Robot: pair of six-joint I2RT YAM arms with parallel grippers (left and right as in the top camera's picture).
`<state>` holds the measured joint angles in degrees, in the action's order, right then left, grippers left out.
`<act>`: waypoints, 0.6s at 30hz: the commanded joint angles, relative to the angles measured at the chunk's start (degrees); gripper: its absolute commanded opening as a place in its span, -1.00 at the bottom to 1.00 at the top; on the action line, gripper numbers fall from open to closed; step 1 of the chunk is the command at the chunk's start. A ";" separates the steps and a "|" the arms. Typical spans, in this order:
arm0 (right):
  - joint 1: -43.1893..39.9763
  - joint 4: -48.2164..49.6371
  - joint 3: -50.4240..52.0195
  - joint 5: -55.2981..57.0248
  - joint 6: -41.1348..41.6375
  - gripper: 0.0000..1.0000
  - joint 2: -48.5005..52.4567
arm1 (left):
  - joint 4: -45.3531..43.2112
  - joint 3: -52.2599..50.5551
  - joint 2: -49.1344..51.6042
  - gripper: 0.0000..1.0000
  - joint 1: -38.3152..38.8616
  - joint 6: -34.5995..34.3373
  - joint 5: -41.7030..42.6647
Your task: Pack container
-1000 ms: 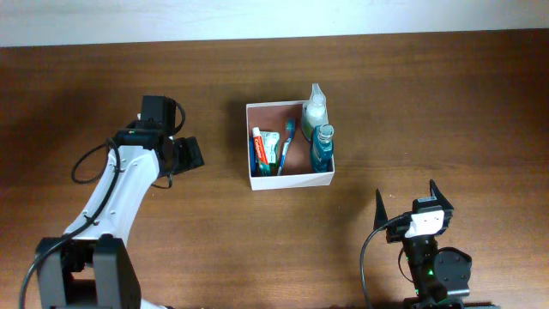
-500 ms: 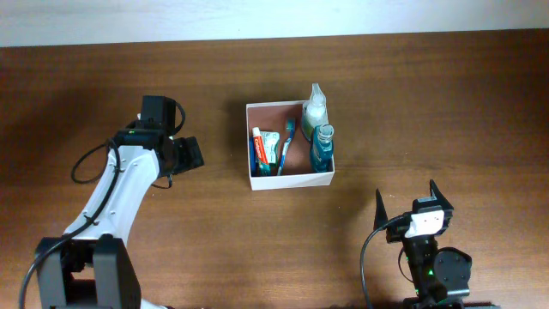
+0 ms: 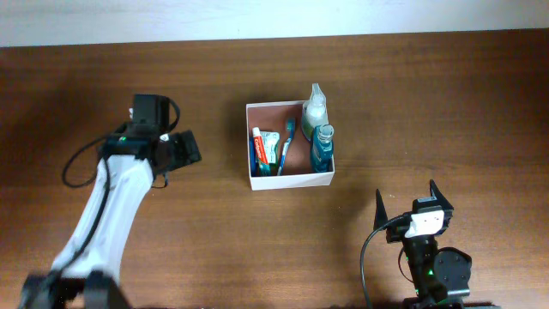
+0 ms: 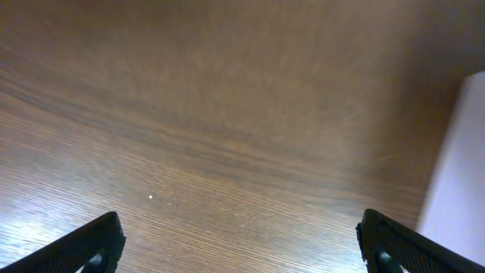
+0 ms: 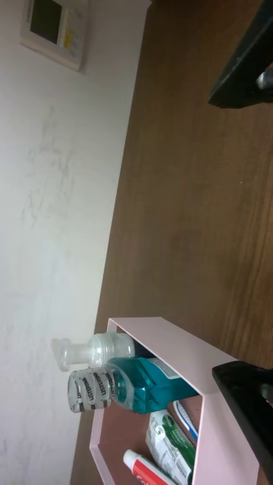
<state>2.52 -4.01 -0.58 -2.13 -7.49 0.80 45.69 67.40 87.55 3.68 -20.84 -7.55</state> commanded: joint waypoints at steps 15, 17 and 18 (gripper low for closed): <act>0.46 -0.33 0.26 1.14 0.50 0.97 -0.59 | 0.04 0.09 -44.30 0.99 -0.11 -0.17 -0.42; 0.46 -0.33 0.26 1.14 0.50 0.97 -0.59 | 0.04 0.09 -48.87 0.99 -0.11 -0.17 -0.42; 0.46 -0.33 0.26 1.14 0.52 0.97 -0.59 | 0.04 0.09 -50.56 0.99 -0.11 -0.17 -0.42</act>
<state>2.52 -4.05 -0.58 -2.07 -7.51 0.80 45.71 67.40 41.56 3.68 -20.84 -7.57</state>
